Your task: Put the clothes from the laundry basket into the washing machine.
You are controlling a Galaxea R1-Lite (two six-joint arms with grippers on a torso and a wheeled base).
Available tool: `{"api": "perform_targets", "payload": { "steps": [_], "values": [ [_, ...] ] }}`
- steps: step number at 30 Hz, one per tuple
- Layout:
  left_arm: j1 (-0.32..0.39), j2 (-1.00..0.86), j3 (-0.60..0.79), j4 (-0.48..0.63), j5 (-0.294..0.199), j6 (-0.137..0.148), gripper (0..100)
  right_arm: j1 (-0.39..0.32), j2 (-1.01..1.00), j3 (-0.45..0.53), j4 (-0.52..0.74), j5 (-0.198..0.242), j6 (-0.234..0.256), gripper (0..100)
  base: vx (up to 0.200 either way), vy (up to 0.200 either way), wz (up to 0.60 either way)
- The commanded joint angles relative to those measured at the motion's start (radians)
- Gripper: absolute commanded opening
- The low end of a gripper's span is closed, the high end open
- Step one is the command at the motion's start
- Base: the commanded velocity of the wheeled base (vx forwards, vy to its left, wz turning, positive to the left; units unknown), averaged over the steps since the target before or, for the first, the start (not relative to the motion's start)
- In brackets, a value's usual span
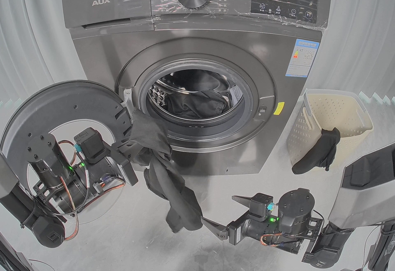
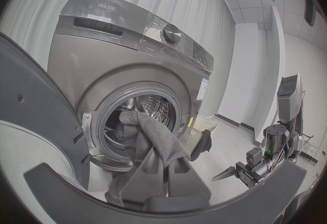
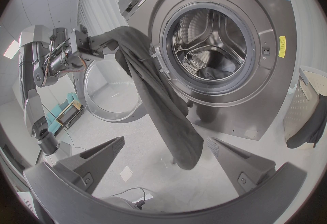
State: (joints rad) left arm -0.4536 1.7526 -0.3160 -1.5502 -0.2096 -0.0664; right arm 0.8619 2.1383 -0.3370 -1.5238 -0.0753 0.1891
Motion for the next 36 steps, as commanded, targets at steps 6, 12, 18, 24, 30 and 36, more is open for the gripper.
{"api": "perform_targets", "payload": {
  "steps": [6, 12, 18, 24, 30, 36],
  "values": [
    [-0.019, -0.002, 0.000, 0.001, 0.002, 0.002, 0, 0.003, 0.003, -0.089, -0.004, 0.000, -0.005, 100, 0.000, 0.000, 0.00],
    [-0.017, -0.002, -0.014, -0.001, 0.004, -0.001, 0, 0.003, 0.003, -0.126, -0.016, 0.002, -0.007, 100, 0.000, 0.000, 0.00],
    [-0.027, -0.005, -0.017, -0.001, 0.013, -0.001, 0, -0.014, 0.002, -0.215, -0.009, 0.002, -0.020, 100, 0.000, 0.000, 0.00],
    [-0.031, -0.008, -0.015, 0.001, 0.013, 0.000, 0, -0.027, 0.008, -0.278, -0.002, 0.003, -0.022, 100, 0.000, 0.000, 0.00],
    [-0.031, -0.013, -0.020, -0.001, 0.013, 0.003, 0, -0.047, 0.038, -0.320, 0.002, 0.006, -0.034, 100, 0.000, 0.000, 0.00],
    [-0.033, -0.033, -0.035, -0.001, 0.013, 0.005, 0, -0.095, 0.094, -0.321, -0.007, 0.037, -0.046, 100, 0.000, 0.000, 0.00]
  ]
}}
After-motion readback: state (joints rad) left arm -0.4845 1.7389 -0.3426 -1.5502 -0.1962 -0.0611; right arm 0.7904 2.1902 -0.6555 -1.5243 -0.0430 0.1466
